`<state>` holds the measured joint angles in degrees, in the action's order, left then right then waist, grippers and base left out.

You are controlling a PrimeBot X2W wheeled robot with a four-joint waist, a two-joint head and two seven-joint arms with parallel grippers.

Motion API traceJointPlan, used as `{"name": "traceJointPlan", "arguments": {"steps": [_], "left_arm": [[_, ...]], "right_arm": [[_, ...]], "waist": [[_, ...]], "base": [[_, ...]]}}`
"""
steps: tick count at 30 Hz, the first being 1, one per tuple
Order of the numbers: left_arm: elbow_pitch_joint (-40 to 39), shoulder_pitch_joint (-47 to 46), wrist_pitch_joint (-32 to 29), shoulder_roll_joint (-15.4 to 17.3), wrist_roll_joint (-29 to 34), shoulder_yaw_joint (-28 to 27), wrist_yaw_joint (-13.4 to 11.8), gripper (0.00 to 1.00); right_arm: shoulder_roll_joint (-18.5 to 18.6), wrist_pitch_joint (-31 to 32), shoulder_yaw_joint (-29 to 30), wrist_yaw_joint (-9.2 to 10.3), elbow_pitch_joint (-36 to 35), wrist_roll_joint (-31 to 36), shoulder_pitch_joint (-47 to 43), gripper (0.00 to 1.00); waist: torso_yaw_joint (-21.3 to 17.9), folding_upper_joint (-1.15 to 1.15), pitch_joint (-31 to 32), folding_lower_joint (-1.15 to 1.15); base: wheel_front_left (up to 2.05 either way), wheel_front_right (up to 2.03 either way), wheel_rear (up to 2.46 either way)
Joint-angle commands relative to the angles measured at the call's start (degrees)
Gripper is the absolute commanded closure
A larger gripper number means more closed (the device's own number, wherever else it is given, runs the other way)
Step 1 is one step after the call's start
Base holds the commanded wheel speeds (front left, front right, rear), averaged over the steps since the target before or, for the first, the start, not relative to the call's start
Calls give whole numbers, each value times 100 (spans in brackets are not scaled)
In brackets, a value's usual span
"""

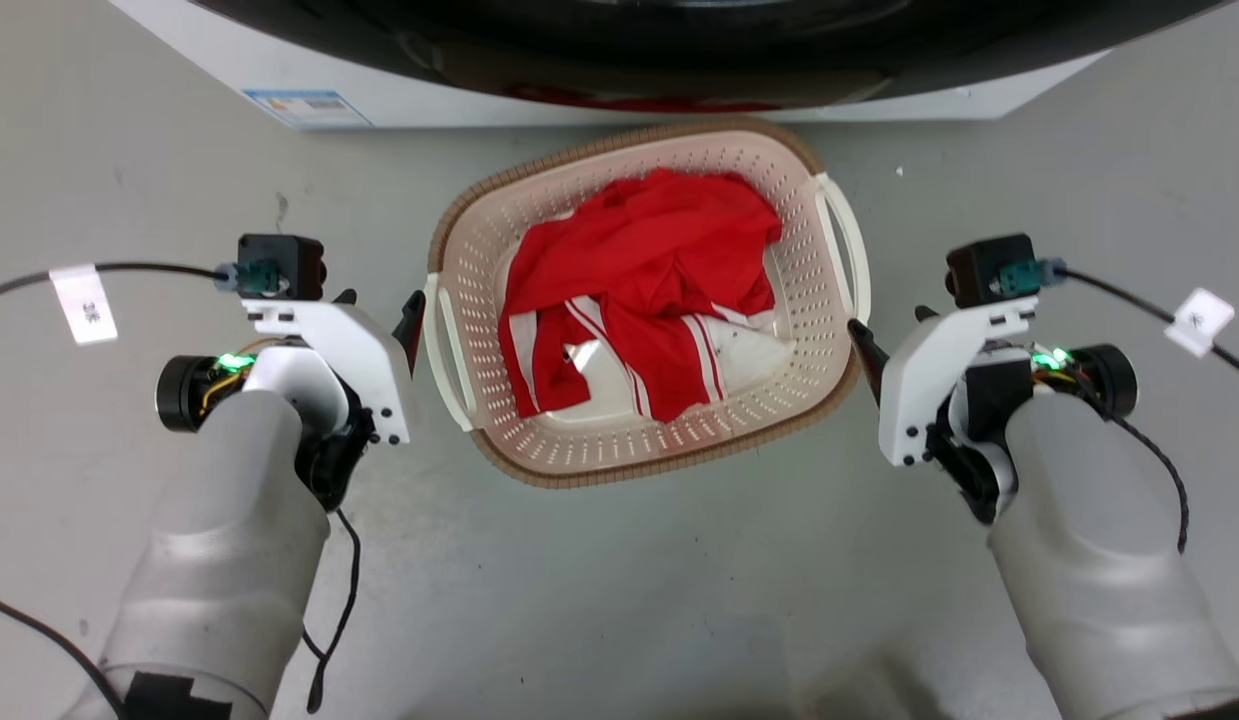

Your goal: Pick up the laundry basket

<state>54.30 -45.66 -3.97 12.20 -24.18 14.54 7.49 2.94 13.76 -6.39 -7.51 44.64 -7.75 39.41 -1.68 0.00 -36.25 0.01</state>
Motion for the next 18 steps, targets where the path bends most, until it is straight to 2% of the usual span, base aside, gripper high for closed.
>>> {"name": "traceJointPlan", "arguments": {"steps": [1,8,18], "left_arm": [[56,-115,-63,48,-84,65,-5,0],[264,-627,-550,266,-833,698,-4,0],[466,-1076,-874,497,-1527,1397,-3,0]], "right_arm": [[-13,20,-43,4,113,-46,171,0],[-11,25,-239,4,1066,-144,1049,0],[-11,-114,-698,4,1899,-609,1952,0]], "waist": [[-32,0,-209,-1],[-60,0,-660,-1],[-105,0,-1120,-1]], "base": [[0,0,0],[0,0,0],[0,0,0]]}}
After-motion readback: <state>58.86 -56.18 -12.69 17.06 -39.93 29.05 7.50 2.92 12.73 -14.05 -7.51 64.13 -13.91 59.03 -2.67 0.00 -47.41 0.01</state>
